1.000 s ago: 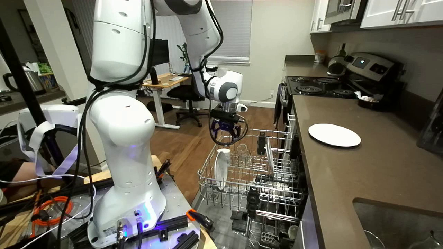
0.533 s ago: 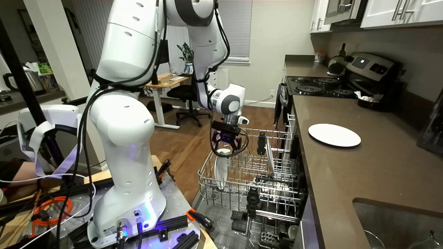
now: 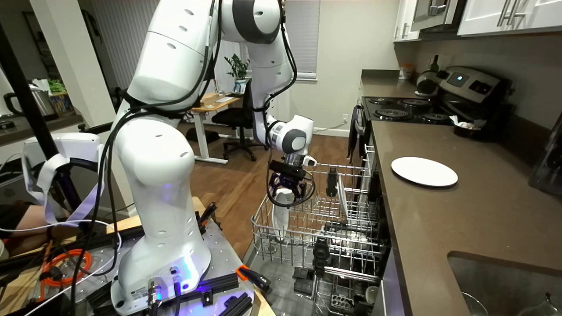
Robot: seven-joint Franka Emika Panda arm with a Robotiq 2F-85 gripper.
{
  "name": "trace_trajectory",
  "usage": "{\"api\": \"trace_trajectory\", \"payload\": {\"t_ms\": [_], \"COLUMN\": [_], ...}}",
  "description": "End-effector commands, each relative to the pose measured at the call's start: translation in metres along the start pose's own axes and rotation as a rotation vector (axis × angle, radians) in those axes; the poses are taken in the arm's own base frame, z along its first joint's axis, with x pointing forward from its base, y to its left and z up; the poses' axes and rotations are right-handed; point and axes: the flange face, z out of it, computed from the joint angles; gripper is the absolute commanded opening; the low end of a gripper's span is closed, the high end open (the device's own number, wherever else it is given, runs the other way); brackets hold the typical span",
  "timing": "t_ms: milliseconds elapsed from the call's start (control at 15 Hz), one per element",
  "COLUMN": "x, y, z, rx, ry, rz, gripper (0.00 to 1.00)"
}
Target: Pick up the white plate on the right side of the dishwasher and put it on top of the plate on the counter
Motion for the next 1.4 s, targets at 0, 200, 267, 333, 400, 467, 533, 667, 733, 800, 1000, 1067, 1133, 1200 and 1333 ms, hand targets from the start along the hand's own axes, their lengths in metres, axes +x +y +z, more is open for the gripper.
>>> {"api": "trace_trajectory", "payload": {"t_ms": [0, 200, 267, 333, 400, 467, 533, 667, 733, 800, 1000, 1067, 1133, 1200, 1333], "x": [-0.005, 0.001, 0.003, 0.007, 0.008, 0.011, 0.013, 0.018, 0.02, 0.022, 0.024, 0.024, 0.024, 0.023, 0.022], "y": [0.002, 0.002, 0.001, 0.001, -0.001, -0.002, -0.003, -0.006, -0.007, -0.007, -0.01, -0.011, -0.012, -0.012, -0.014], "z": [-0.027, -0.015, -0.015, -0.011, -0.011, -0.007, -0.006, -0.002, 0.002, 0.004, 0.015, 0.018, 0.021, 0.023, 0.025], "rx": [0.043, 0.022, 0.021, 0.014, 0.014, 0.011, 0.008, 0.002, -0.001, -0.005, 0.015, 0.021, 0.035, 0.044, 0.051], "ry": [-0.008, -0.009, 0.003, 0.017, 0.029, 0.053, 0.071, 0.112, 0.132, 0.149, 0.154, 0.144, 0.116, 0.103, 0.077], "rz": [-0.001, 0.01, -0.009, -0.015, -0.022, -0.027, -0.03, -0.042, -0.049, -0.055, -0.056, -0.056, -0.056, -0.055, -0.06], "gripper": [1.0, 1.0, 1.0, 1.0, 1.0, 1.0, 1.0, 1.0, 1.0, 0.99, 0.73, 0.66, 0.6, 0.52, 0.38]}}
